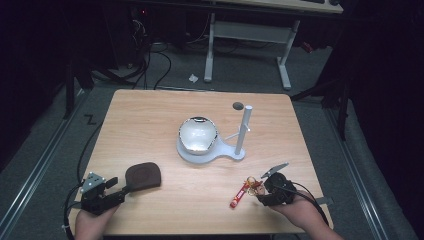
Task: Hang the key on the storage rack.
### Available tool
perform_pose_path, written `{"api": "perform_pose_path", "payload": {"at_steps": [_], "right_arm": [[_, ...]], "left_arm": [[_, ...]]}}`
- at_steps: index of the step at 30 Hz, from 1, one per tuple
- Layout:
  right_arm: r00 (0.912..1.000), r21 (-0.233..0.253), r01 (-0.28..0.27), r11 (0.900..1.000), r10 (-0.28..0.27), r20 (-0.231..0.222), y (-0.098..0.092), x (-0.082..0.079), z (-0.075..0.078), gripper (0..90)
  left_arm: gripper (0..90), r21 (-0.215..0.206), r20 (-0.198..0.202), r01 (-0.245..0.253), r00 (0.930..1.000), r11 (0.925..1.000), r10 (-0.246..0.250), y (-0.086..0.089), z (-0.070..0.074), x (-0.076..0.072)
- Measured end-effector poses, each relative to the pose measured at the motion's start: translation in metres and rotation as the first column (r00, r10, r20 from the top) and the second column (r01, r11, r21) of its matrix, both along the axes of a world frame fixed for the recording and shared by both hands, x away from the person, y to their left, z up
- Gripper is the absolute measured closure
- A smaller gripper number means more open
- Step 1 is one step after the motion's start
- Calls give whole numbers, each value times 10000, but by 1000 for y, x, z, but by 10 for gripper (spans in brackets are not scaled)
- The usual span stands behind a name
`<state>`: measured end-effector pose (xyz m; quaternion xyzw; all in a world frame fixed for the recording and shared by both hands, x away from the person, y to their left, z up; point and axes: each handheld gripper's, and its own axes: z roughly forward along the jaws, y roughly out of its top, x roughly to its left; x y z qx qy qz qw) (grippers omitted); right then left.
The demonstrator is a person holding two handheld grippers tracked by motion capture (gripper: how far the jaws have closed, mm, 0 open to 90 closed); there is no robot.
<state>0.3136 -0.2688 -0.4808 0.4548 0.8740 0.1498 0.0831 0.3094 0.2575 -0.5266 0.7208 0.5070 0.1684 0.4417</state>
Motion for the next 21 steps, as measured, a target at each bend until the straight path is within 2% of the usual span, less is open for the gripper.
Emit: {"api": "perform_pose_path", "payload": {"at_steps": [5, 9, 21], "right_arm": [[10000, -77, 59, 10000, -59, -74, 5, 6, -1, 508], [9992, -128, 219, 9997, -223, -331, 6, 10, -4, 512], [9989, -315, 227, 9992, -240, -402, 6, 16, -10, 533]], "left_arm": [[347, -23, -16, 8, 10000, 10000, -8, 0, 0, 0], [347, -24, -11, 13, 10000, 10000, -13, 1, 0, 0], [345, -106, -68, 34, 10000, 9999, -35, 2, 0, 0]]}}
